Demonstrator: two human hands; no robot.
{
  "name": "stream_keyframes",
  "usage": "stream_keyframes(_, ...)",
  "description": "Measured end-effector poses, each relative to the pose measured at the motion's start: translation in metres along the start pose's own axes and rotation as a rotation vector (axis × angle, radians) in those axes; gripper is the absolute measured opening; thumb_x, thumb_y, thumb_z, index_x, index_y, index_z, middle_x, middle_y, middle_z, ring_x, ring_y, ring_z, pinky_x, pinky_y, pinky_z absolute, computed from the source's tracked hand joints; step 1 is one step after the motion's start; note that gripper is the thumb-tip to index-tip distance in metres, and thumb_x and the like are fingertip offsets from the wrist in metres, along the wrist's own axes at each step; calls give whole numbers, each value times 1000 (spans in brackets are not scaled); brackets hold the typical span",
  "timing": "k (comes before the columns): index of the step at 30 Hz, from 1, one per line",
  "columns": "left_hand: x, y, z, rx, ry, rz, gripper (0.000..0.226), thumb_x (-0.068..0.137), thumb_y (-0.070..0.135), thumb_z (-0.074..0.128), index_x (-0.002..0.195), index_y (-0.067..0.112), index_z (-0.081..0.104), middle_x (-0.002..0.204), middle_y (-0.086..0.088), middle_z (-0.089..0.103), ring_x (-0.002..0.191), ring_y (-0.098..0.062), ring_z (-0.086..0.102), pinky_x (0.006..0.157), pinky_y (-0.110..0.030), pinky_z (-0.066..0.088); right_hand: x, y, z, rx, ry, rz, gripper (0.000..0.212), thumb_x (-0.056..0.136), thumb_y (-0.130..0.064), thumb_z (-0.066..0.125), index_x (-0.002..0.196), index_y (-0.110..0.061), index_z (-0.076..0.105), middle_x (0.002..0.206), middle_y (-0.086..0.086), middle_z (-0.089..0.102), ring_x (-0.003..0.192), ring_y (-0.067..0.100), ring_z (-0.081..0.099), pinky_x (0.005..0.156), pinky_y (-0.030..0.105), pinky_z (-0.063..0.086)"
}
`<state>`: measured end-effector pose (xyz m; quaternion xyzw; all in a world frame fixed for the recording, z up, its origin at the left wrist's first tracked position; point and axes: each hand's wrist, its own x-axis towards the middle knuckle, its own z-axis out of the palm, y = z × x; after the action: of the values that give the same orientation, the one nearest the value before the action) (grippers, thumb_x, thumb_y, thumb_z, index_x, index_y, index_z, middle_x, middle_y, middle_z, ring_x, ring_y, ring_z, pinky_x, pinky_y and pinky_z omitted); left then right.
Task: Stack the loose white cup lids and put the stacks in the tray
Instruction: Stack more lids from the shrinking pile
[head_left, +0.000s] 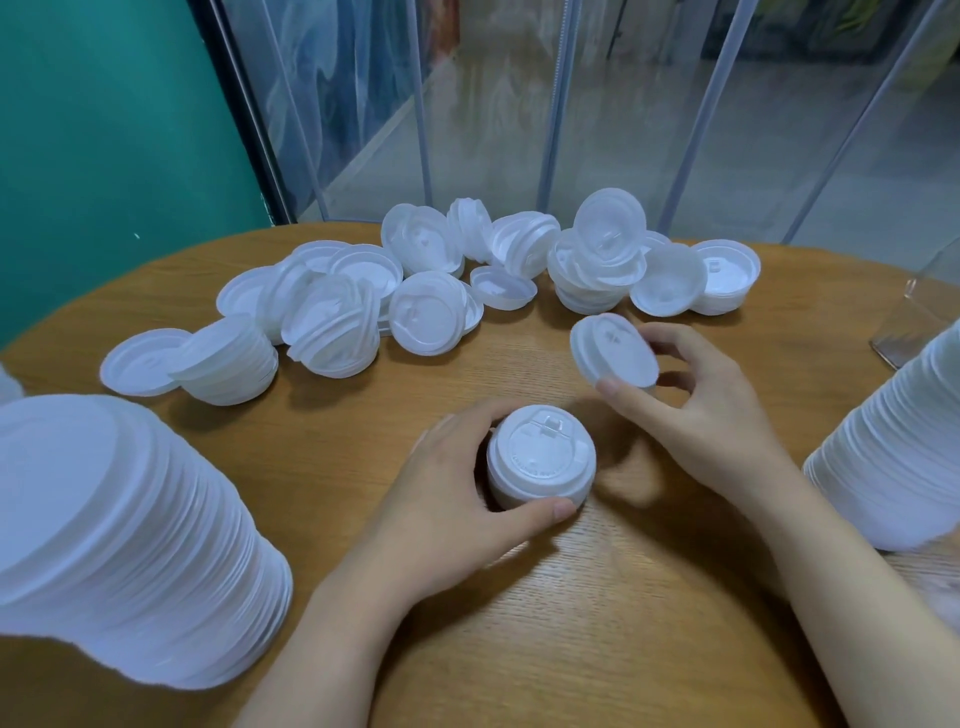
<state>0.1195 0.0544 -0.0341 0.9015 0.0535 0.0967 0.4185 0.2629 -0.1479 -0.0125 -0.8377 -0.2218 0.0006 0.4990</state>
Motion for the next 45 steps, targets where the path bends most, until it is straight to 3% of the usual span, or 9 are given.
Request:
stream_keyframes(5,0,0,0,-13,-1,-10,76,64,69,81,132,54,50,126,29,59,124,-1,53,107,-37,46,-13,-14,4,83,-247,-191,61,72,-48,80,129,-31,63,127,-14,66,126,12,58,102,29,48)
stream_keyframes(11,1,2,-1,-30,-12,-44,80,56,69,83,129,55,52,121,28,60,120,2,52,106,-36,46,-16,-12,6,-12,-481,-167,66,73,-46,81,134,-45,57,139,-20,57,131,8,53,109,31,43)
stream_keyframes(24,1,6,-3,-77,-5,-53,79,55,56,92,126,53,58,118,32,63,118,3,55,103,-35,47,-19,-19,8,-60,-561,-112,73,70,-49,90,134,-51,56,134,-28,58,124,-1,57,108,32,45)
stream_keyframes(29,0,7,-5,-48,-8,-37,80,58,50,96,123,63,51,117,38,57,117,9,48,101,-20,40,-18,-21,10,-17,-558,-67,68,67,-49,91,127,-53,60,128,-27,63,124,-2,57,111,36,44)
stream_keyframes(33,0,9,-7,-74,-28,3,74,62,52,93,120,68,50,121,37,60,119,6,50,98,-18,38,-17,-19,9,-21,-628,-65,69,68,-56,86,131,-51,59,132,-24,63,128,1,57,110,33,44)
stream_keyframes(36,2,9,-10,-74,-23,2,74,62,52,93,120,69,50,122,41,57,120,8,49,99,-16,36,-15,-18,8,126,-447,-38,49,79,-46,80,125,-34,67,124,-10,70,115,1,65,96,19,51)
stream_keyframes(39,1,9,-13,-75,-55,-27,74,62,51,94,117,70,48,120,45,50,119,12,46,97,-10,34,2,-15,4,98,9,-35,21,91,-24,78,110,-21,71,111,-1,71,99,4,67,81,14,48)
stream_keyframes(41,1,10,-14,-74,-68,-44,76,62,53,94,121,69,48,116,38,54,119,12,46,97,-13,35,28,-13,2,-74,188,-81,27,89,-25,80,113,-19,68,113,-1,68,106,13,62,87,16,46)
stream_keyframes(45,0,13,-15,5,-47,-41,76,64,55,91,126,61,49,113,33,50,117,24,26,106,-25,31,85,-20,4,-318,310,-12,63,84,-48,76,133,-14,57,131,6,56,123,28,51,107,45,42)
